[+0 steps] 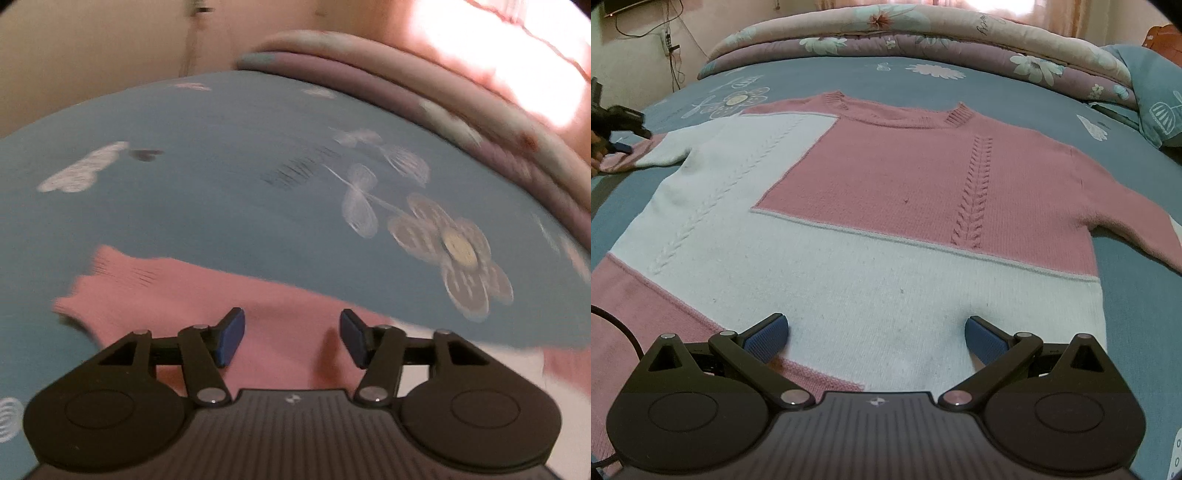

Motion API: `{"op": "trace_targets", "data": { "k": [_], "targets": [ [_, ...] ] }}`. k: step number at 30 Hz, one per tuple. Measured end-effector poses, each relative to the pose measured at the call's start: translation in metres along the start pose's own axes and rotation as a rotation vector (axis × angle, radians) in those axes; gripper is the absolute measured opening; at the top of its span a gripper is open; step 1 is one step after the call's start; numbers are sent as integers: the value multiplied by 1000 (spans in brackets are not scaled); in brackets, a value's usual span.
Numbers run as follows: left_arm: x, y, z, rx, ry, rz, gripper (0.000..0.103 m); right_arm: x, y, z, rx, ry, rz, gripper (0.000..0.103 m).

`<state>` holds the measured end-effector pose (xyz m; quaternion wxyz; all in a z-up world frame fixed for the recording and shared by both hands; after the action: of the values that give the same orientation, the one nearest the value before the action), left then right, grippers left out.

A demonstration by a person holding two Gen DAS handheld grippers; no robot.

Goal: Fold clothes

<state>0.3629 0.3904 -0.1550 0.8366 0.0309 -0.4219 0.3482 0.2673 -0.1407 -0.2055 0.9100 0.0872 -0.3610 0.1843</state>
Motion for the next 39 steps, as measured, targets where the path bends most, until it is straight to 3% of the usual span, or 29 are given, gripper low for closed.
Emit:
{"op": "trace_targets", "data": {
  "k": [3,5,8,11,16,20,23,26,29,34,36,39],
  "targets": [
    [25,24,19,-1,-85,58,64,0,1,0,-2,-5,2,103],
    [29,44,19,32,-61,90,63,-1,1,0,-2,-7,3,103],
    [26,64,18,-29,-28,177,63,0,1,0,-2,-9,5,103],
    [24,89,11,84,-53,207,63,0,2,0,-2,-13,9,103],
    [16,123,0,129,-40,288,62,0,2,-1,-2,-21,14,103],
    [15,125,-10,136,-28,204,58,1,2,-1,0,-33,20,103],
    [14,110,-15,114,-9,61,34,1,3,-2,-3,-42,27,103],
    [13,97,-16,97,1,-59,27,1,4,-3,-4,-53,32,103],
    [13,92,-12,111,-13,-134,10,1,4,-3,-3,-58,34,103],
    [25,85,-15,127,-108,-152,9,2,4,-3,-5,-67,33,103],
    [22,89,-27,161,-72,-141,10,2,4,-3,-6,-66,33,103],
    [20,93,-30,202,-73,-122,26,3,5,-3,-4,-63,33,103]
  ]
}}
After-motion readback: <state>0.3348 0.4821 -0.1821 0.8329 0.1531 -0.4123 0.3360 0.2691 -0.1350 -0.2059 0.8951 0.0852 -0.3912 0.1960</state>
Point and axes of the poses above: each gripper's, at about its wrist camera, not at the fingertips, and z roughly against the way its jaws point, y to its left, x to its top, the point moved 8 cm from there along -z, roughly the way its jaws point, and after that the axes turned 3 degrees about -y, right-handed, at the moved point
